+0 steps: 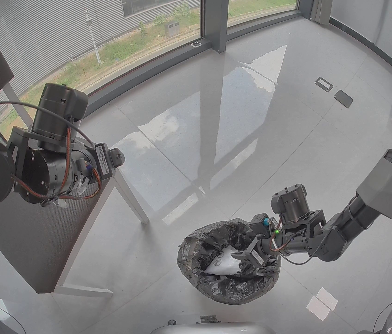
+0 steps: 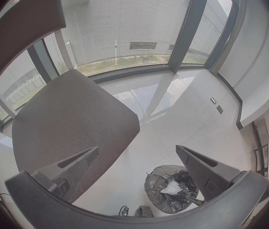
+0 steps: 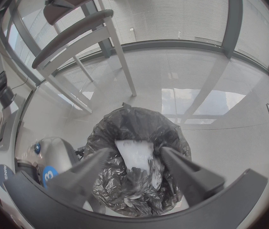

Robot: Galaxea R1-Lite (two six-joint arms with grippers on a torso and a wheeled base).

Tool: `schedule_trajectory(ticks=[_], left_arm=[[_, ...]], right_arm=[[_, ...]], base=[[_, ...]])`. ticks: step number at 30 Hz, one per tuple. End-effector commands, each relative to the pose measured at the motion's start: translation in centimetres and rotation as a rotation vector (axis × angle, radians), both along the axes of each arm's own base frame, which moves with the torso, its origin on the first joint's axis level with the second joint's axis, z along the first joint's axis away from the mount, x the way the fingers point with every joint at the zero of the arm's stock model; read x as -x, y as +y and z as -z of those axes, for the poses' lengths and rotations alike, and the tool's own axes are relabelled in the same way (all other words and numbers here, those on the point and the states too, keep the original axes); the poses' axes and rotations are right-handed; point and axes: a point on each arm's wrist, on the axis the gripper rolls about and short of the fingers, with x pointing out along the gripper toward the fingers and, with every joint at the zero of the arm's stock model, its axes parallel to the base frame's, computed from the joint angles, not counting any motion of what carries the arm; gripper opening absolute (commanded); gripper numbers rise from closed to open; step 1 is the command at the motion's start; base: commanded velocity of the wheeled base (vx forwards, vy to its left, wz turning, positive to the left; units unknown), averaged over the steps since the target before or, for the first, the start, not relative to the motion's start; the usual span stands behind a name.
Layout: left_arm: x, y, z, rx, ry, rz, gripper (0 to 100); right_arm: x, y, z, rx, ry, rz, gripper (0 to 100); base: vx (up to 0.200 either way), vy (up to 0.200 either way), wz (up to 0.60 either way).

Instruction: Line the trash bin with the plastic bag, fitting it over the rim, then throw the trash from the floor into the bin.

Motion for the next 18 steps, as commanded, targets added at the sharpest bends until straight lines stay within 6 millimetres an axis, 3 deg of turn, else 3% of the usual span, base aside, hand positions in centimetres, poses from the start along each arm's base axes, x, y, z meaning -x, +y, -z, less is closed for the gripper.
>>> schedule_trajectory(ticks=[1,6,8,14,15,18], left_arm=[[0.2,0.1,-0.1,0.003,-0.005,-0.002,100],[0.5,0.8,-0.5,0.010,-0.019,-0.016,100],[0.5,1.9,-1.2,0.017,-0.048,-0.050,100],[2.8,6.9,-4.2,-0.085,-0.166,-0.121,100],[3.1,7.2,-4.3,-0.097,-0.171,-0.126,100],[6.1,8.7,-5.4,-0.145,-0.228,-0.125,100]], right_arm=[[-0.9,0.1,-0.8,-0.030,-0.023,0.033,100],[-0.5,-0.8,-5.3,-0.092,-0.122,0.099,100],[0.0,-1.7,-8.0,-0.121,-0.188,0.170,100],[3.3,-7.5,-16.1,-0.152,-0.438,0.462,100],[3.7,-8.0,-16.6,-0.155,-0.456,0.483,100],[7.6,-11.5,-19.6,-0.165,-0.555,0.609,100]], base=[[0.000,0.000,0.00],[0.000,0.000,0.00],[0.000,0.000,0.00],[0.000,0.000,0.00],[0.000,0.000,0.00],[0.000,0.000,0.00]])
